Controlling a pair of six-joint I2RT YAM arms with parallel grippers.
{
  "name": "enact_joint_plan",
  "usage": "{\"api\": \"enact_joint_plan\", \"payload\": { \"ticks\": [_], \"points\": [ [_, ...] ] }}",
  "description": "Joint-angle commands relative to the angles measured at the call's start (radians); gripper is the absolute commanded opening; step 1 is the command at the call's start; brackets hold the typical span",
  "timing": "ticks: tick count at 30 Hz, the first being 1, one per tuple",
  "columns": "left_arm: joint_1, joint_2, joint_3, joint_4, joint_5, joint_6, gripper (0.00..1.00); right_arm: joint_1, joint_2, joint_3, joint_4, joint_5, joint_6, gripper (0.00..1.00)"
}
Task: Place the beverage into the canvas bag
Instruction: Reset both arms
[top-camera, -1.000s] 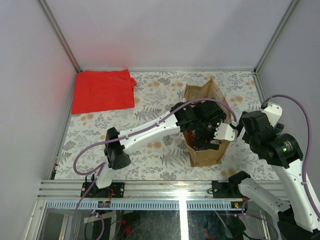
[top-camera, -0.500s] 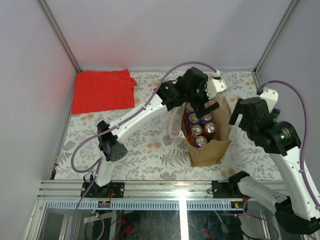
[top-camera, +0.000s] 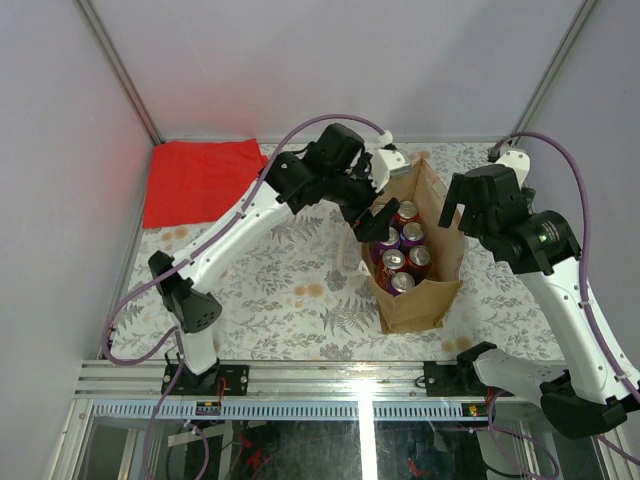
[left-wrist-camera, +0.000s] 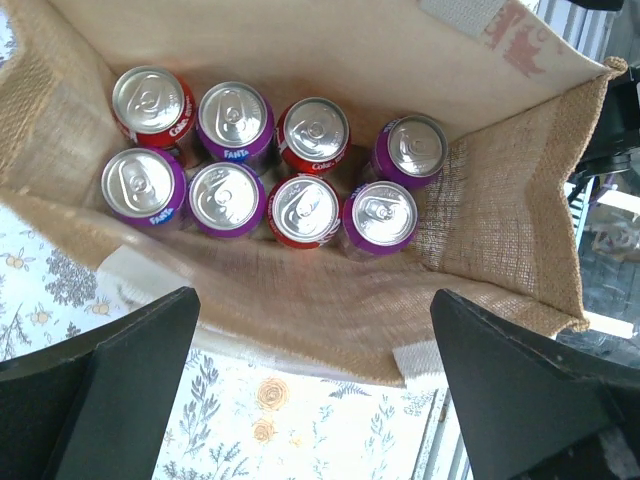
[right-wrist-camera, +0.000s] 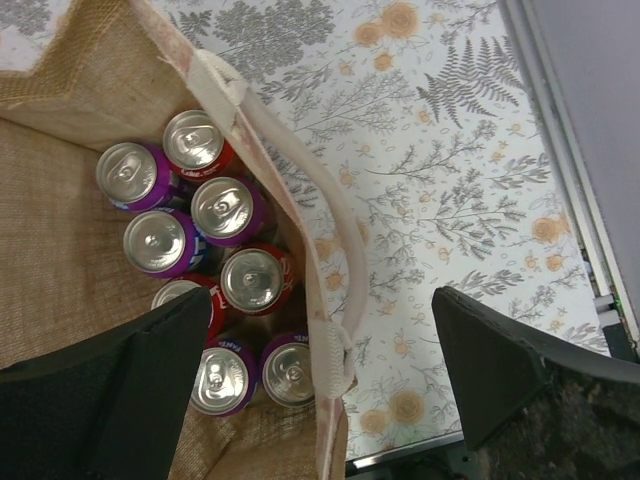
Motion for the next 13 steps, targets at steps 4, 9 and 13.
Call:
{"api": "enact_joint_plan", "payload": {
  "ticks": [4, 9, 13],
  "points": [
    [0.030, -0.080, -0.079, 0.009, 0.063, -0.037, 1.00, -0.004, 0.032, 0.019, 0.049, -0.105, -0.021, 0.99],
    [0.032, -0.072, -0.064, 0.014, 0.068, -0.033, 1.00, -0.004, 0.067, 0.028, 0.048, -0.133, -0.032, 0.99],
    [0.032, -0.061, -0.048, 0.015, 0.056, -0.022, 1.00, -0.006, 0.081, 0.022, 0.051, -0.152, -0.041, 0.99]
  ]
}}
